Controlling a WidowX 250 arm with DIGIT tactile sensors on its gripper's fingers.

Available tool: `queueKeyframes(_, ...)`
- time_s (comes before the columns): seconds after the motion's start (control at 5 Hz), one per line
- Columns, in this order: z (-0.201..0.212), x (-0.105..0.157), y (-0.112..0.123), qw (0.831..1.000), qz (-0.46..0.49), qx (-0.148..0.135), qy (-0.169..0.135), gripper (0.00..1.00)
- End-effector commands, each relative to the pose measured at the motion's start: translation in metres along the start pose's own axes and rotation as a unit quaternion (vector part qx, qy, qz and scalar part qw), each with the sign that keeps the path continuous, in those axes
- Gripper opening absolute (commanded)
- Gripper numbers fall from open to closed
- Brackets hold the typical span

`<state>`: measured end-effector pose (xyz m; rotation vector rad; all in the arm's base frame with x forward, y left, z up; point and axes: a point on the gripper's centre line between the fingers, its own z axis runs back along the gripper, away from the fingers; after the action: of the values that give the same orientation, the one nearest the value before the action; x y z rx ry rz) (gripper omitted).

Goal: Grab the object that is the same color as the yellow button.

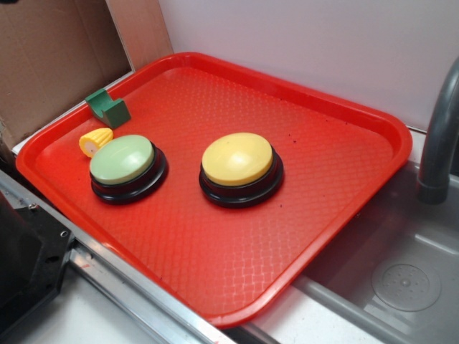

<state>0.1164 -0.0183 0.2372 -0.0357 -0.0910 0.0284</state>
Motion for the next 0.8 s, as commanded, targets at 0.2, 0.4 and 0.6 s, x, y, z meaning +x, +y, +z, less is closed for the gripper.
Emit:
queueKeyframes(0.2,-0.011,0.013,0.013,0.995,0.093,-0.017,-0.039,1.00)
queueKeyframes(0.4,-0.028,0.027,0.036,0.979,0.190,-0.046,-0.053,1.00)
queueKeyframes(0.6,-0.056,0.040,0.062,0.959,0.272,-0.045,-0.063,1.00)
